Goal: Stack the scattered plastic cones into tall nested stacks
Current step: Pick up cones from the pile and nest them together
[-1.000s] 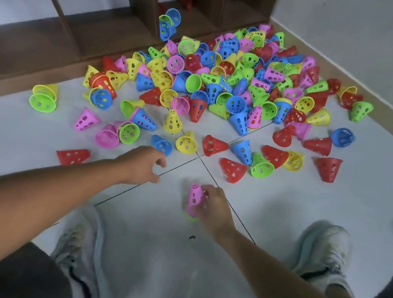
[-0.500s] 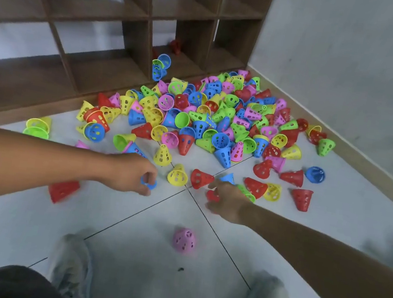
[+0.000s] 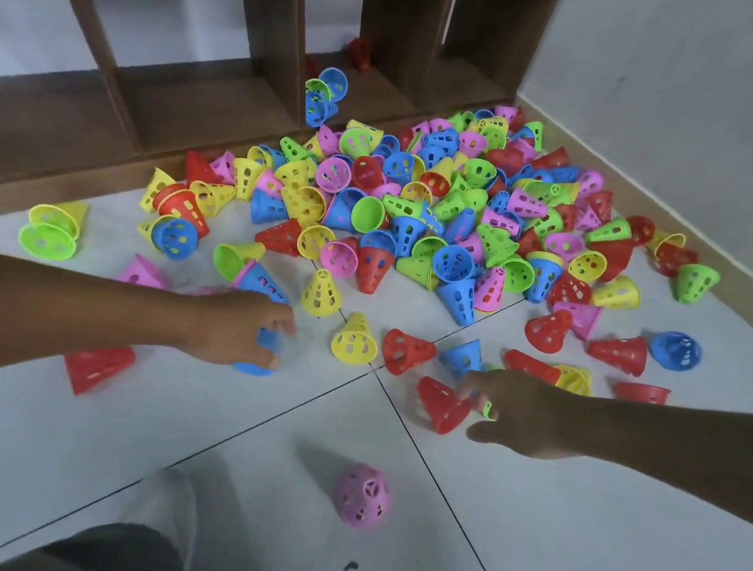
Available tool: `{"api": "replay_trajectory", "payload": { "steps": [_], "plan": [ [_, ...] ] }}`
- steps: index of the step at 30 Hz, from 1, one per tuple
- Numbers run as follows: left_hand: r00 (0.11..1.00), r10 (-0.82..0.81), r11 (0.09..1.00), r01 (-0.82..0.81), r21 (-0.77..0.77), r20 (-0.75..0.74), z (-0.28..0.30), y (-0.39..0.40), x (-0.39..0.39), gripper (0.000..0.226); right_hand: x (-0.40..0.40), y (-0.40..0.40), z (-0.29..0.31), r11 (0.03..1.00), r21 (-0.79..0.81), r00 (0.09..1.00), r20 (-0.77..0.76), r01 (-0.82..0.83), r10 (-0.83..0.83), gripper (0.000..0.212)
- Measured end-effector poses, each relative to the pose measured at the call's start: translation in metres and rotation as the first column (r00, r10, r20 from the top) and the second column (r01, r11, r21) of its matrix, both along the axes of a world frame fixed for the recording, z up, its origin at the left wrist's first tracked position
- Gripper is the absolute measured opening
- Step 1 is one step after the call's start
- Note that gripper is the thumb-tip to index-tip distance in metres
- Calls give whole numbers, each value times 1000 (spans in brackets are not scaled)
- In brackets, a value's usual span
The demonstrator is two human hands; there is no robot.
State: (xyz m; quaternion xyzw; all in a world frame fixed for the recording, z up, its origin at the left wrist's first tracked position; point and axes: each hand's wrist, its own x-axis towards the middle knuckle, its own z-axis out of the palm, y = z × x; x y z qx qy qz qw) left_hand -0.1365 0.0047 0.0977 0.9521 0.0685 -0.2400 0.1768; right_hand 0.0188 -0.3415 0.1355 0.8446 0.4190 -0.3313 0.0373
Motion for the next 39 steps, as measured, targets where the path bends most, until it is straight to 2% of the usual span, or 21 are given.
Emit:
{"api": "replay_trajectory", "payload": {
  "steps": [3, 9, 14, 20, 23, 27, 30, 32, 35, 38, 39],
  "plan": [
    [998, 61, 996, -60, 73, -7, -36, 10, 4, 78, 8, -7, -23, 999, 37, 1000, -23, 22, -21, 47],
    [973, 231, 965, -232, 121, 21, -76, 14, 3, 89, 12, -10, -78, 991, 102, 996, 11, 84, -85, 67],
    [921, 390, 921, -390, -5, 14, -101, 5, -6, 88, 5, -8, -110, 965, 136, 974, 6, 224, -227, 67],
    [868, 489, 870, -480, -114, 84, -124, -17, -22, 49, -24, -24, -125, 931, 143, 941, -7, 336, -339, 58],
    [846, 506, 861, -483, -158, 168, -127, -23, -32, 30, -39, -36, -129, 860, 221, 885, -40, 460, -463, 50],
    [792, 547, 836, -504, -217, 269, -122, -41, -39, 31, -61, -43, -135, 684, 317, 746, -145, 657, -650, 45],
    [734, 600, 797, -515, -315, 318, -112, -61, -40, 26, -68, -42, -141, 560, 386, 662, -213, 733, -719, 39],
    [690, 673, 727, -553, -407, 264, -98, -82, -36, 27, -71, -40, -143, 524, 398, 637, -239, 753, -733, 37],
    [643, 766, 521, -600, -607, 23, -74, -112, -33, 43, -76, -36, -141, 470, 418, 602, -277, 778, -749, 34],
    [636, 748, 298, -578, -760, -190, -59, -137, -35, 58, -78, -30, -137, 349, 413, 509, -383, 841, -771, 42],
    [650, 727, 259, -558, -788, -221, -57, -144, -35, 61, -79, -29, -135, 295, 401, 463, -431, 867, -774, 50]
  ]
}}
